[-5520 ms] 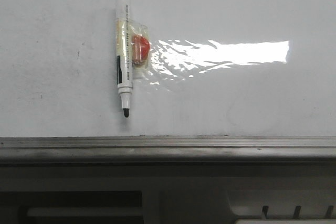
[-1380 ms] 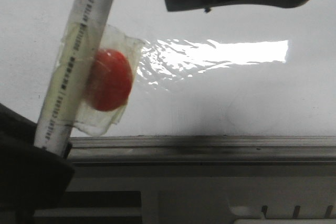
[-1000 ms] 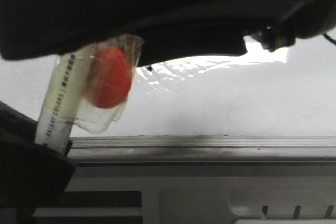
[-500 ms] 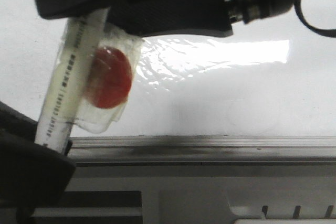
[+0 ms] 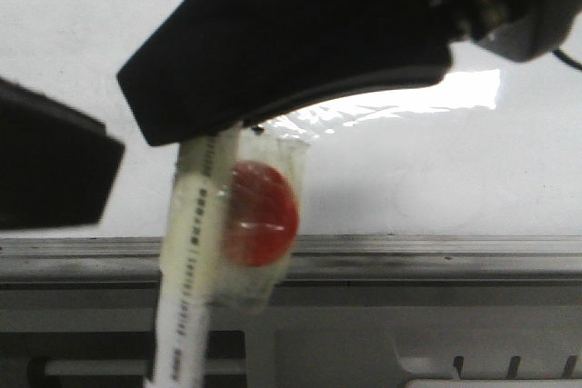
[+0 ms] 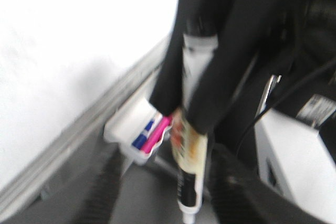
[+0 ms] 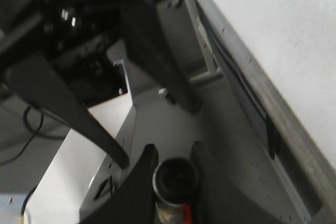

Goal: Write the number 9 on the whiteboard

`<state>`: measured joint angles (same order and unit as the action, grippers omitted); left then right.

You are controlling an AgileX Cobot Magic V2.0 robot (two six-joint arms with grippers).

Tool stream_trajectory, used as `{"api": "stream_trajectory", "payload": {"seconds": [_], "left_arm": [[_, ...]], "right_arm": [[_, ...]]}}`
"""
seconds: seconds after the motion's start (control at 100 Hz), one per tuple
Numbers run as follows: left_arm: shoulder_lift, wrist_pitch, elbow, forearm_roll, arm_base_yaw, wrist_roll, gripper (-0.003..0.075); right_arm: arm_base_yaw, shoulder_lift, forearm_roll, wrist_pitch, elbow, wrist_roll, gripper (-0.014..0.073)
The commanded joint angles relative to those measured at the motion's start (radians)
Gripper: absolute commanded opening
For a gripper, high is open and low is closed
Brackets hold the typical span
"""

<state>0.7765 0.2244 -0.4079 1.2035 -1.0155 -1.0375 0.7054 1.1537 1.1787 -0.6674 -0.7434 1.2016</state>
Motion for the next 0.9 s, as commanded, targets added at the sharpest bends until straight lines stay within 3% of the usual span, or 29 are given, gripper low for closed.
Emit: {"api": "stream_trajectory", "payload": {"seconds": [0.0, 0.11, 0.2, 0.26, 0.43, 0.61, 0.76, 0.89], "left_arm": [[-0.076, -0.008, -0.036, 0.043, -0.006, -0.003, 0.0489], [-0.17, -0.016, -0.036, 0.043, -0.006, -0.003, 0.0477], [-0.224, -0.056, -0.036, 0.047, -0.006, -0.001, 0.0476], [-0.243, -0.09, -0.034, 0.05, -0.006, 0.005, 0.0473], [-0.251, -0.162, -0.034, 0.091, -0.006, 0.007, 0.0473], [-0.251, -0.17, -0.034, 0.093, -0.006, 0.007, 0.0473], [-0.251, -0.19, -0.034, 0.093, -0.006, 0.007, 0.0473], [-0.251, -0.28, -0.034, 0.114, -0.006, 0.007, 0.0473]], "right_arm": [[-0.001, -0.016, -0.272, -0.149, -0.129, -0.275, -0.0067], [0.001, -0.016, -0.616, -0.334, -0.305, -0.691, -0.0064], [0.024, -0.019, -0.859, -0.424, -0.41, -0.84, -0.0041], [0.063, -0.041, -0.976, -0.4, -0.455, -0.894, -0.0041], [0.179, -0.175, -1.069, -0.064, -0.404, -0.927, -0.0041], [0.227, -0.368, -1.157, 0.457, -0.121, -0.927, -0.0041], [0.157, -0.474, -1.179, 0.867, 0.144, -0.925, -0.0041], [0.025, -0.463, -1.159, 0.953, 0.241, -0.923, -0.0041]]}}
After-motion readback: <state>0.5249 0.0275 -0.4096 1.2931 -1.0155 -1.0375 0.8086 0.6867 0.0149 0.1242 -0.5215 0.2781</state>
